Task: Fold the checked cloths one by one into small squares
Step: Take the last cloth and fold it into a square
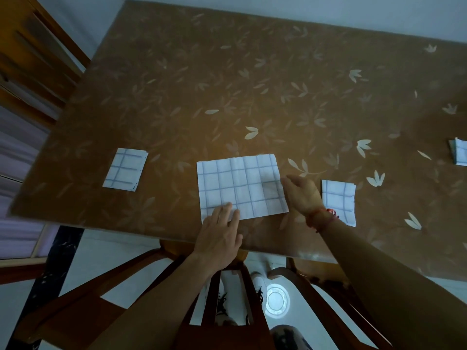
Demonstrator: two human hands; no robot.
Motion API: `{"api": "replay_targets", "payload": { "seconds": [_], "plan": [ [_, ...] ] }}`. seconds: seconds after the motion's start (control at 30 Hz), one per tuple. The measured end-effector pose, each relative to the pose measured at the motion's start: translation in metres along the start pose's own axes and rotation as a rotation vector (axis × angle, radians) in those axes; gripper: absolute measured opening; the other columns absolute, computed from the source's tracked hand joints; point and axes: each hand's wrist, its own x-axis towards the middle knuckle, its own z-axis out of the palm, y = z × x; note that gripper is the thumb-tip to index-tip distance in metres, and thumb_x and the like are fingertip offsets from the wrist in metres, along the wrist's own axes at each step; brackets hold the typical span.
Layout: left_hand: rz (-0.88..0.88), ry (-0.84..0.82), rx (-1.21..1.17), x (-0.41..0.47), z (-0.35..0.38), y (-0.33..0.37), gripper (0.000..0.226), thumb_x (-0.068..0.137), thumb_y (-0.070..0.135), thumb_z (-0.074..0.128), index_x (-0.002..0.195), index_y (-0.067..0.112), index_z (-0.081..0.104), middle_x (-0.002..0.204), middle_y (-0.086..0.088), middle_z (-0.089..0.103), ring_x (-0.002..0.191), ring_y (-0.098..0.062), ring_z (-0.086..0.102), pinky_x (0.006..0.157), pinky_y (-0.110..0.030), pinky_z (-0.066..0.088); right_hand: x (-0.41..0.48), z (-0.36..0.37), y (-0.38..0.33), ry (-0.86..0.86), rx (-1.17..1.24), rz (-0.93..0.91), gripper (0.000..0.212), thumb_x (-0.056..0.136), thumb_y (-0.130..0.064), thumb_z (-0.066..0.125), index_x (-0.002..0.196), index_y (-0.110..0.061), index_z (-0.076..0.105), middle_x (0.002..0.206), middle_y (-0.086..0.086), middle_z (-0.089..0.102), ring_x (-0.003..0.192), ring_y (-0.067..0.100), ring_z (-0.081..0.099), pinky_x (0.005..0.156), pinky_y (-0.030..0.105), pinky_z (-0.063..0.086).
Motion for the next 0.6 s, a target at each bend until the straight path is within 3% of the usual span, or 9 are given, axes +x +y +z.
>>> {"api": "replay_targets", "payload": {
  "seconds": [0.07,0.1,0.17,0.2,0.33,0.43,0.53,0.6],
  "plan": [
    [0.004,-0.013,0.019,0.002,0.0,-0.002,0.057,0.1,0.041,0.035,0.149,0.015,0.022,0.16,-0.011,0.01,0.145,-0.029,0.011,0.114,-0.044,0.027,0.055,0.002,0.048,-0.064,0.062,0.101,0.079,0.044,-0.085,0.07,0.079,-0.014,0.065,0.076,0.003,0.069,0.08,0.03,0.068,0.067,0.037,0.056],
    [0.005,-0.015,0.018,0.002,0.0,-0.003,0.057,0.1,0.04,0.035,0.149,0.015,0.023,0.159,-0.011,0.011,0.145,-0.029,0.012,0.113,-0.044,0.028,0.063,-0.001,0.049,-0.096,0.151,0.11,0.084,0.04,-0.086,0.07,0.079,-0.012,0.066,0.074,0.005,0.069,0.075,0.032,0.069,0.064,0.035,0.057],
    [0.003,-0.011,0.011,0.002,0.001,-0.005,0.056,0.1,0.04,0.035,0.149,0.015,0.024,0.159,-0.01,0.013,0.145,-0.029,0.013,0.112,-0.043,0.029,0.027,-0.011,-0.005,-0.061,0.307,0.147,0.049,0.073,-0.058,0.064,0.078,-0.01,0.065,0.067,0.006,0.06,0.058,0.024,0.057,0.059,0.03,0.048],
    [0.0,-0.008,0.008,0.002,0.001,-0.005,0.056,0.1,0.04,0.036,0.149,0.015,0.025,0.159,-0.01,0.013,0.145,-0.028,0.014,0.112,-0.043,0.029,0.004,-0.016,-0.044,-0.017,0.348,0.173,0.04,0.079,-0.048,0.061,0.08,-0.009,0.065,0.067,0.008,0.057,0.056,0.022,0.052,0.057,0.032,0.045],
    [-0.015,-0.001,-0.008,0.002,0.002,-0.005,0.056,0.099,0.04,0.037,0.149,0.017,0.026,0.159,-0.008,0.014,0.144,-0.027,0.014,0.112,-0.042,0.029,0.002,-0.015,-0.062,0.034,0.441,0.255,0.053,0.077,-0.055,0.06,0.087,-0.004,0.065,0.073,0.011,0.063,0.056,0.022,0.056,0.059,0.033,0.052],
    [-0.018,0.005,-0.017,0.002,0.002,-0.005,0.055,0.099,0.04,0.037,0.148,0.018,0.026,0.159,-0.007,0.013,0.144,-0.026,0.014,0.112,-0.042,0.028,0.005,-0.01,-0.066,-0.012,0.454,0.286,0.052,0.072,-0.057,0.064,0.093,-0.009,0.065,0.071,0.008,0.055,0.047,0.019,0.048,0.052,0.028,0.046],
    [-0.022,0.011,-0.043,0.002,0.002,-0.005,0.055,0.099,0.039,0.038,0.149,0.018,0.027,0.159,-0.007,0.014,0.144,-0.027,0.016,0.112,-0.042,0.029,0.008,-0.004,-0.071,0.0,0.433,0.243,0.051,0.07,-0.056,0.071,0.105,-0.02,0.059,0.086,0.009,0.063,0.069,0.025,0.061,0.067,0.037,0.055],
    [-0.021,0.014,-0.059,0.002,0.003,-0.006,0.055,0.099,0.039,0.039,0.149,0.018,0.027,0.159,-0.006,0.014,0.144,-0.027,0.015,0.112,-0.041,0.028,0.013,-0.003,-0.073,-0.015,0.374,0.233,0.054,0.07,-0.053,0.073,0.104,-0.012,0.062,0.095,0.011,0.066,0.083,0.03,0.065,0.077,0.041,0.057]
  ]
}}
